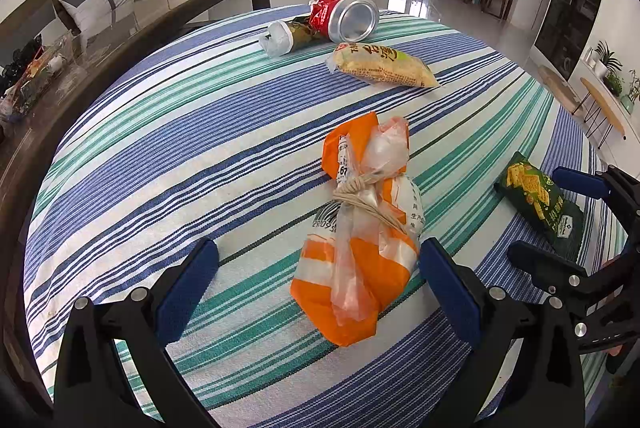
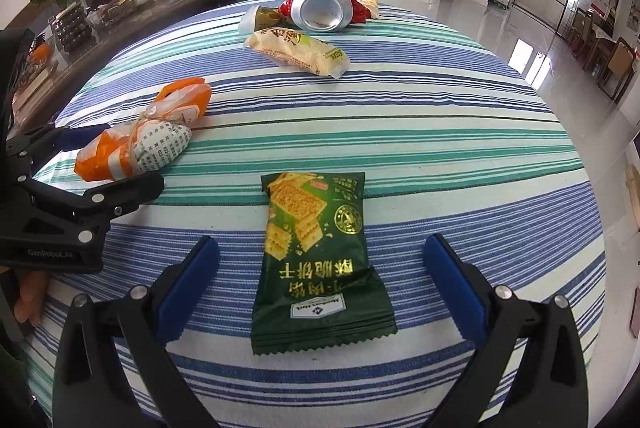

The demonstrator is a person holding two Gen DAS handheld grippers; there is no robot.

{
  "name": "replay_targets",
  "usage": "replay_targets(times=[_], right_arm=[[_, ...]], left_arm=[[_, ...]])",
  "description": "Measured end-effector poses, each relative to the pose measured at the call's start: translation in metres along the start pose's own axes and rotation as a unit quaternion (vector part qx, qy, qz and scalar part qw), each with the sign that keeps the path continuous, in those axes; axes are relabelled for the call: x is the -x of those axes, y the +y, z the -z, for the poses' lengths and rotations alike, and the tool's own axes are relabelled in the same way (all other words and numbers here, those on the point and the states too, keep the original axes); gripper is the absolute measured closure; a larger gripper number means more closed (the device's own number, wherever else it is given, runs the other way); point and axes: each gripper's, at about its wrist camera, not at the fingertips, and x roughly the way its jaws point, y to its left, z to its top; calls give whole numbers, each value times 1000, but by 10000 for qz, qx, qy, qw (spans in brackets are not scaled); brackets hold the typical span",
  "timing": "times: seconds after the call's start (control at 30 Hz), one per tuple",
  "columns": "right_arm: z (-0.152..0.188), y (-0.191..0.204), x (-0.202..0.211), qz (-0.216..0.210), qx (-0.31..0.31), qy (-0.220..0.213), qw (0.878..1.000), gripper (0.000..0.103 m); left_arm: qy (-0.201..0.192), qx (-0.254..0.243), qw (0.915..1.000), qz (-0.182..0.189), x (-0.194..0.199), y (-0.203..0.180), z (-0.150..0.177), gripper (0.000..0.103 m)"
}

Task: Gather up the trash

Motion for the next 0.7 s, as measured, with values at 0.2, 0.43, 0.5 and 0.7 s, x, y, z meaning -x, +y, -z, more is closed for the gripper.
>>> replay_targets(times=[0.2,0.43,0.5,0.7], right_arm=[[0,0,0,1,-1,-1,10000,5],[1,0,0,1,-25,3,10000,5],[0,1,0,0,-30,3,10000,4],[0,-4,3,-223,-129,24,9997,4]], left_arm=[[-1,2,10000,2,0,0,0,4],[4,-1,10000,14,0,0,0,4],[3,-1,10000,7,0,1,0,4],[6,-68,10000,59,0,1,-1,4]])
